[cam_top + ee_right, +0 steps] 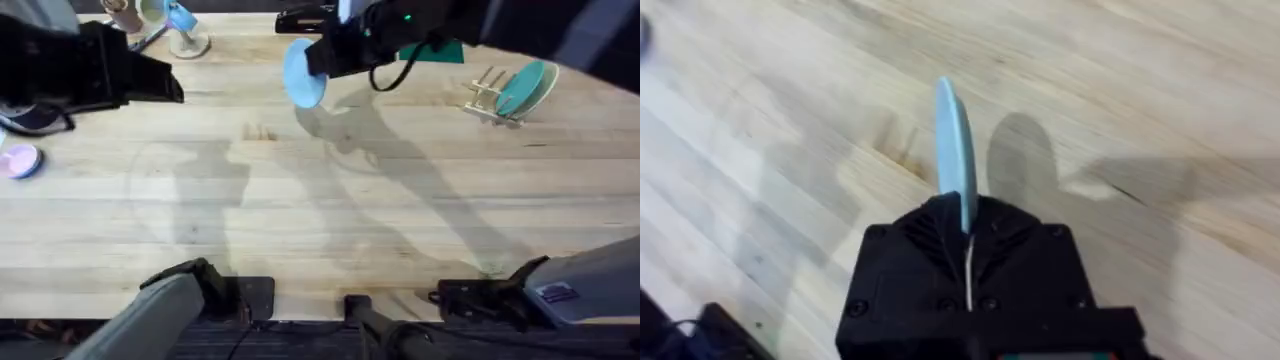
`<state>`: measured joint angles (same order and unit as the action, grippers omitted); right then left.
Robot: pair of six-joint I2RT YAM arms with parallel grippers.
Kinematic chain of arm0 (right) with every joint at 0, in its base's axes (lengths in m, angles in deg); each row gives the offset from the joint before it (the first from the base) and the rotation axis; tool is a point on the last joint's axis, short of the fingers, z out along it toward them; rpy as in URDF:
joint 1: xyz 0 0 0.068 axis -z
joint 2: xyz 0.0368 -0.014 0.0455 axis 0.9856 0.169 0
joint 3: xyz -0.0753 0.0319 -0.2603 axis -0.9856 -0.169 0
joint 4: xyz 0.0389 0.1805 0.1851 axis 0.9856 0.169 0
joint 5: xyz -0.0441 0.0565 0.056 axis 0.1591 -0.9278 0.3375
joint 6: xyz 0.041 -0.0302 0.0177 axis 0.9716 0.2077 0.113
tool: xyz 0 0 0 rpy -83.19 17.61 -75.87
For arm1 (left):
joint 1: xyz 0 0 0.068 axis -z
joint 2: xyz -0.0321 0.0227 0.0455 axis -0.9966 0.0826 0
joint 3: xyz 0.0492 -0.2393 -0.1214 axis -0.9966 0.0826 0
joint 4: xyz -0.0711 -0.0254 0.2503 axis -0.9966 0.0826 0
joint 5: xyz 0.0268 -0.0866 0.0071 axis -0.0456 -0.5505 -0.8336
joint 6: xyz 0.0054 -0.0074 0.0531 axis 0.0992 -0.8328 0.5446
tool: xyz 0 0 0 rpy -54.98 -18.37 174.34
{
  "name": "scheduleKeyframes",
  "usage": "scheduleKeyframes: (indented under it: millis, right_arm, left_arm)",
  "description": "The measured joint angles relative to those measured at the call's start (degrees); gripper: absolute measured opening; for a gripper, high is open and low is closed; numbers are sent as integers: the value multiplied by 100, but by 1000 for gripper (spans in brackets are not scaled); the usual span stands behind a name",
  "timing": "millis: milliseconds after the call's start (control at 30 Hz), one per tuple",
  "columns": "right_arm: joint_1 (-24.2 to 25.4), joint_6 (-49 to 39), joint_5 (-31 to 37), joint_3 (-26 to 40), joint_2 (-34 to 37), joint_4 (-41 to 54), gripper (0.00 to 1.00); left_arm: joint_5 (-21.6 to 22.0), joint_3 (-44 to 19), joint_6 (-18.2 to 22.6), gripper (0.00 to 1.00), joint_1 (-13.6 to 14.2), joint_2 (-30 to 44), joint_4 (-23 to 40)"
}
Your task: Pick up the plates from the table one by one and place each into a slot on the dish rack.
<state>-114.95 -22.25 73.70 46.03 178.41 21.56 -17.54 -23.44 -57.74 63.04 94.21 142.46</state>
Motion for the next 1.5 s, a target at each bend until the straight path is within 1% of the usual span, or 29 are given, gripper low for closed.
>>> scheduleKeyframes:
  millis: [167, 333, 500, 633, 667, 700, 733, 867, 900, 967, 1100, 1500]
  right_arm:
    - [0, -359, 468, 0, -499, 472, 29]
    - [0, -535, 1094, 0, -1010, 1052, 29]
    - [0, -599, 1855, 0, -1439, 1594, 28]
    - [0, -623, 2475, 0, -1691, 1881, 28]
    - [2, -634, 2630, 0, -1749, 1944, 29]
    - [4, -636, 2766, 0, -1803, 1992, 29]
    - [7, -619, 2903, 0, -1871, 2032, 29]
    - [9, -437, 3207, 0, -2142, 2064, 29]
    - [9, -395, 3251, 0, -2223, 2066, 29]
    - [9, -337, 3305, 0, -2379, 2064, 29]
    - [9, -286, 3388, 0, -2595, 2066, 29]
    - [9, -225, 3407, 0, -2613, 2088, 29]
  left_arm:
    - [93, 0, -47, 40, 0, -651, 313]
    - [225, 0, -92, 40, 0, -1108, 531]
    - [395, 0, -197, 40, 0, -1416, 560]
    - [450, -4, -206, 41, 0, -1507, 578]
    - [451, -4, -209, 61, 0, -1507, 578]
    - [454, -4, -216, 95, 0, -1507, 578]
    - [458, -4, -212, 224, 0, -1507, 576]
    - [456, -4, -223, 853, 0, -1505, 576]
    - [457, -4, -255, 961, 0, -1506, 576]
    - [458, -4, -260, 992, 0, -1505, 576]
    - [458, -4, -260, 994, 0, -1507, 576]
    - [458, -4, -260, 994, 0, -1507, 576]
